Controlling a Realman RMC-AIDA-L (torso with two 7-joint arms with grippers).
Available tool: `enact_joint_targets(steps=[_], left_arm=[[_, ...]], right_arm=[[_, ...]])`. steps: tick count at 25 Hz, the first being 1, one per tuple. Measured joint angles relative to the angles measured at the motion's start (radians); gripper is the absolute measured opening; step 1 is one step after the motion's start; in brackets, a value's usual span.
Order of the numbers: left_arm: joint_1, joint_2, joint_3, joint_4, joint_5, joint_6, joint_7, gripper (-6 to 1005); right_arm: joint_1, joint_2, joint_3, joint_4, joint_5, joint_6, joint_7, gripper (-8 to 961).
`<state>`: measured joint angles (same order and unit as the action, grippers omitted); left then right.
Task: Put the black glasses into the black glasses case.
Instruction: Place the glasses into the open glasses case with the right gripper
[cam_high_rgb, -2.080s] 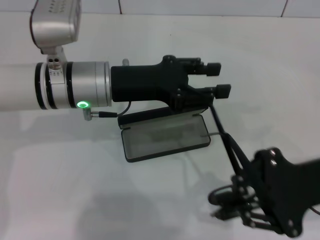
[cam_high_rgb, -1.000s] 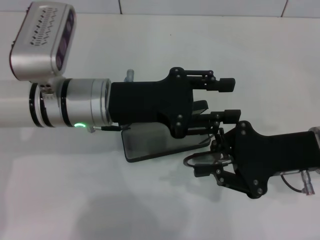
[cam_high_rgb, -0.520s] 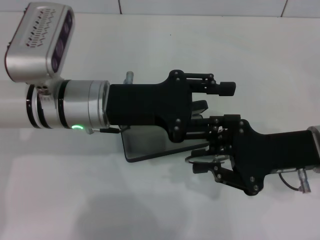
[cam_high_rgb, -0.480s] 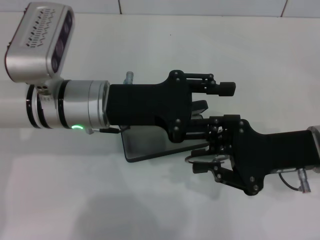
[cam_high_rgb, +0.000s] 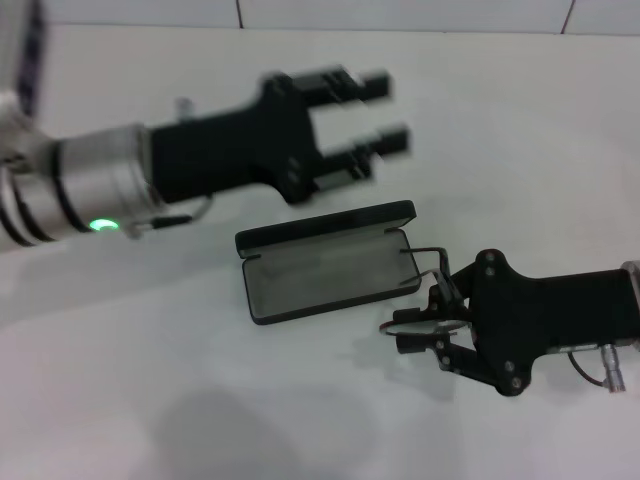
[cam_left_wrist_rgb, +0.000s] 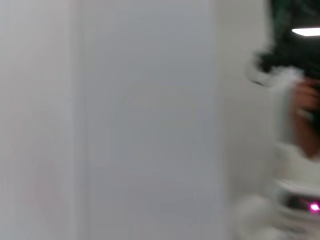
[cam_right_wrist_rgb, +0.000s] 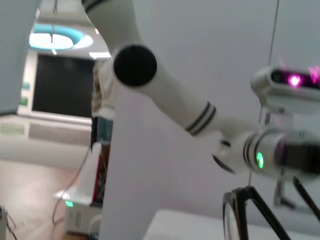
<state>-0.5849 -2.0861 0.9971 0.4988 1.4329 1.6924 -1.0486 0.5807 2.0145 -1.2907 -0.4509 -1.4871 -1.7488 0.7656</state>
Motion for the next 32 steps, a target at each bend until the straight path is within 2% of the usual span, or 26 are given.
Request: enact_joint_targets(steps=[4, 9, 12, 16, 21, 32], left_arm=[[0.042, 0.005, -0.162, 0.0, -0.005, -0.038, -0.006, 562], [0.071, 0.01, -0.226, 0.001, -0.005, -0.069, -0.013, 562], [0.074, 0.012, -0.23, 0.001, -0.007, -0.079, -0.014, 562], [0.07, 0.012, -0.232, 0.0, -0.006, -0.095, -0.019, 562], [0.063, 0.011, -0.23, -0.001, -0.003, -0.115, -0.025, 562], [0.06, 0.004, -0.232, -0.001, -0.006, -0.119, -0.031, 562]], right_arm=[[-0.103, 0.013, -0.047, -0.19, -0.016, 0.163, 0.058, 157], [-0.204, 0.014, -0.284, -0.469, 0.01, 0.501, 0.217, 160], [-0.228, 0.011, -0.416, -0.581, -0.015, 0.69, 0.299, 162], [-0.225, 0.01, -0.549, -0.661, -0.095, 0.838, 0.391, 164], [-0.231, 0.011, -0.666, -0.731, -0.198, 0.981, 0.445, 167], [-0.224, 0.013, -0.801, -0.736, -0.255, 1.196, 0.467, 174]])
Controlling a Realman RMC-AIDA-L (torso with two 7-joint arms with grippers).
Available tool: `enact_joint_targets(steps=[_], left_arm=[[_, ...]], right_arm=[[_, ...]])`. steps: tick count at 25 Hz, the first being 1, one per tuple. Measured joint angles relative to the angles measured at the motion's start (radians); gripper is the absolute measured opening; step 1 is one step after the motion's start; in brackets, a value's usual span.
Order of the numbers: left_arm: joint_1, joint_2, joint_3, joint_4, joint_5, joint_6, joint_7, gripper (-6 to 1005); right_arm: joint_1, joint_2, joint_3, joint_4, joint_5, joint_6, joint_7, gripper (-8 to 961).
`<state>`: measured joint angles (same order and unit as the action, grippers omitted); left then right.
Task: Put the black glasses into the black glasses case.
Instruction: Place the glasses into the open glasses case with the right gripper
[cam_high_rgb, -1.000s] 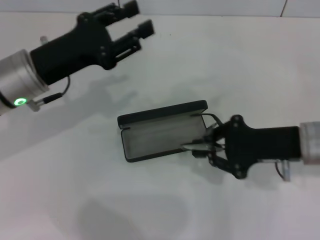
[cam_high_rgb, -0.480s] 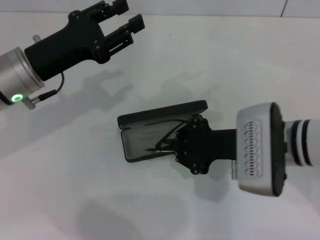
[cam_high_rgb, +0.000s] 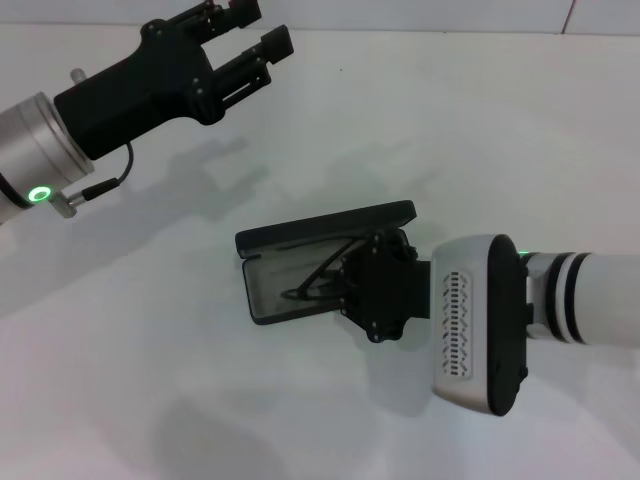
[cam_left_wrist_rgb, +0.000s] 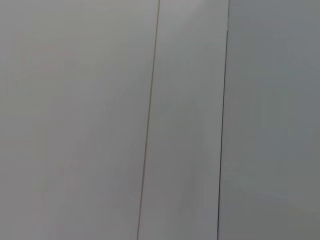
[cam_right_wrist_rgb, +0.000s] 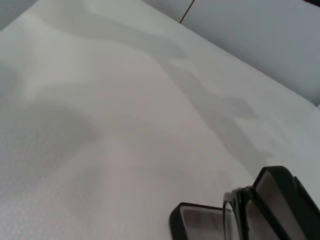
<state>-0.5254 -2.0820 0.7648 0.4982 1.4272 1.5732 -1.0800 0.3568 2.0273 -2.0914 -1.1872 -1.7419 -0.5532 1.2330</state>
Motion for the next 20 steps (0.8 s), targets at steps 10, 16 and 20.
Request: enact_joint_targets(steps=[10, 16, 20], left_arm=[[-0.01, 0.0, -0.001, -0.001, -0.003, -0.009, -0.009, 562], [-0.012, 0.0, 0.004, -0.001, -0.004, -0.009, -0.009, 562], [-0.01, 0.0, 0.004, -0.002, -0.004, -0.009, -0.009, 562]], right_arm=[[0.001, 0.001, -0.024, 0.0, -0.008, 0.03, 0.001, 181], [0.003, 0.0, -0.034, -0.001, -0.007, 0.032, 0.014, 184], [0.0, 0.0, -0.034, -0.003, -0.009, 0.032, 0.026, 187]])
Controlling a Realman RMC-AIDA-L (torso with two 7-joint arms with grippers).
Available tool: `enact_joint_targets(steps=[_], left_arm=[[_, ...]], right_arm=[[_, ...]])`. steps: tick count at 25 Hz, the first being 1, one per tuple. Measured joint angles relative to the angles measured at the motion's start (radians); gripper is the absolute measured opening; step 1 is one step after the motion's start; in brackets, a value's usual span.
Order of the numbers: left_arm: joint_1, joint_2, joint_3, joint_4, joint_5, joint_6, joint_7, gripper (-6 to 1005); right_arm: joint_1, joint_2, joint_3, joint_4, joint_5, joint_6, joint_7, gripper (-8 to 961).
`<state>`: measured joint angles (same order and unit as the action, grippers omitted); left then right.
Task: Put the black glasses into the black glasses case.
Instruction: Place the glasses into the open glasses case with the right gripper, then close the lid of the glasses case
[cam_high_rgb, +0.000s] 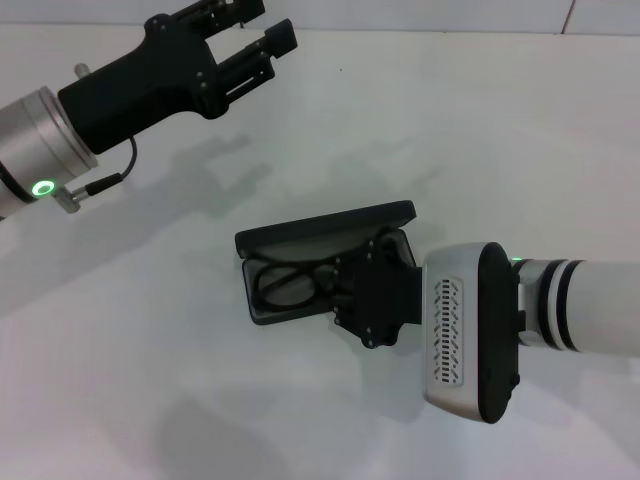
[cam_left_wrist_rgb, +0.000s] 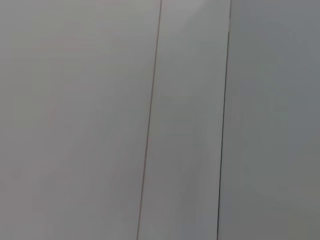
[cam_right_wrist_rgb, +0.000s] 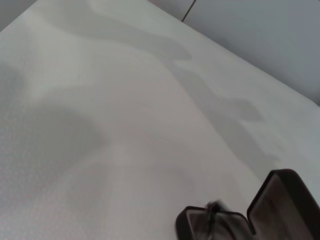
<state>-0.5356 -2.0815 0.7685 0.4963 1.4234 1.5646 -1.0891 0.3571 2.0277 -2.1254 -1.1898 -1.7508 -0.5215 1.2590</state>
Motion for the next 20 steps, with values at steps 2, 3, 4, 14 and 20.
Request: enact_joint_targets(steps=[2, 3, 4, 14, 20], left_arm=[[0.001, 0.0, 0.0, -0.002, 0.002, 0.0, 0.0, 562], [0.001, 0.0, 0.0, -0.002, 0.003, 0.0, 0.0, 562], [0.001, 0.0, 0.0, -0.003, 0.003, 0.0, 0.0, 562], [0.011, -0.002, -0.003, -0.005, 0.006, 0.0, 0.0, 561], [0.011, 0.002, 0.002, -0.005, 0.034, -0.016, -0.001, 561]], right_arm=[[-0.002, 0.0, 0.0, -0.001, 0.002, 0.004, 0.0, 199], [-0.002, 0.0, 0.0, -0.001, 0.004, 0.008, 0.001, 205], [0.0, 0.0, -0.001, 0.001, 0.006, 0.014, 0.003, 211], [-0.038, -0.007, 0.118, -0.059, 0.02, -0.24, 0.03, 232], [-0.045, -0.007, 0.418, -0.036, 0.103, -0.647, 0.016, 242]])
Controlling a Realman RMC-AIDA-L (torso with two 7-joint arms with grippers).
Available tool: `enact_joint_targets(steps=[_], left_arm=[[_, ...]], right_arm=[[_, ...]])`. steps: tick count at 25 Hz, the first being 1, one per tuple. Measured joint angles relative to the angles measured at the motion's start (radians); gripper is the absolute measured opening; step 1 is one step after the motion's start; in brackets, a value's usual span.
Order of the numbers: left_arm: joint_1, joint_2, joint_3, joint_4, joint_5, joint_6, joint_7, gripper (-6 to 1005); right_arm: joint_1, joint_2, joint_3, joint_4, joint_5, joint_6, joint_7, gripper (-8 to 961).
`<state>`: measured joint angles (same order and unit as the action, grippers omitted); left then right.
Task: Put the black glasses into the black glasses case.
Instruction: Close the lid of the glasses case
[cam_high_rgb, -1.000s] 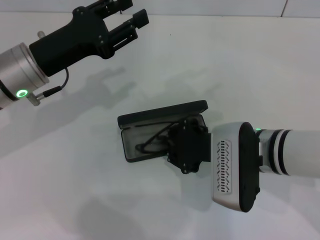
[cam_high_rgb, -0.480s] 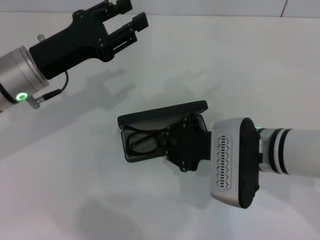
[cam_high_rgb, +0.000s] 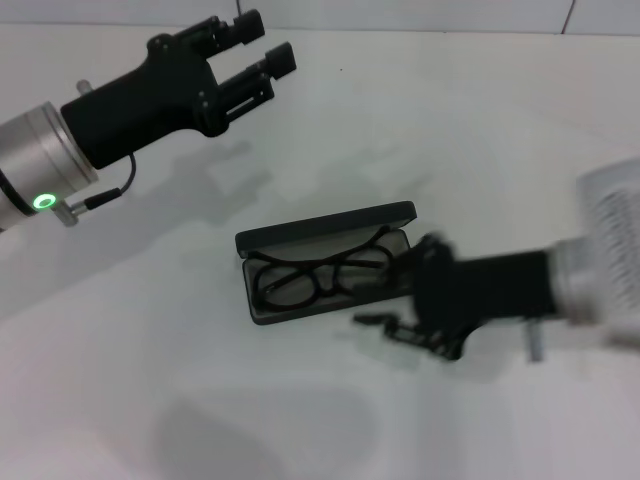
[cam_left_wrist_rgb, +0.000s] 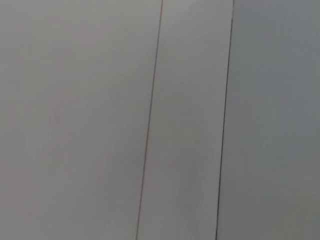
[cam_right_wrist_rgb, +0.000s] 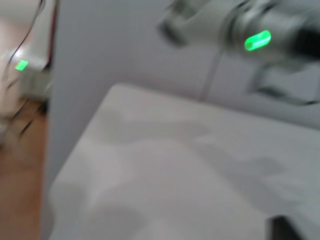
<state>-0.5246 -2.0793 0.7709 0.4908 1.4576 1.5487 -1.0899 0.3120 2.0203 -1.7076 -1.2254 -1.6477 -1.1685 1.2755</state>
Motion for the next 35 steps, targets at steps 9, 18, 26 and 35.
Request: enact_joint_targets(steps=[9, 18, 26, 35], left_arm=[[-0.027, -0.004, 0.002, 0.006, 0.195, -0.158, -0.089, 561], [-0.051, -0.012, 0.053, -0.001, 0.318, -0.233, -0.113, 561], [-0.033, -0.011, 0.049, 0.004, 0.186, -0.225, -0.081, 561], [-0.037, -0.01, 0.054, 0.003, 0.123, -0.206, -0.056, 561]], right_arm=[[0.048, -0.006, 0.632, 0.357, 0.087, -0.355, -0.066, 256], [0.038, -0.007, 0.808, 0.446, 0.08, -0.386, -0.078, 271], [0.155, -0.002, 0.502, 0.452, 0.039, -0.402, -0.064, 284], [0.363, 0.008, 0.179, 0.603, 0.094, -0.112, 0.023, 299]])
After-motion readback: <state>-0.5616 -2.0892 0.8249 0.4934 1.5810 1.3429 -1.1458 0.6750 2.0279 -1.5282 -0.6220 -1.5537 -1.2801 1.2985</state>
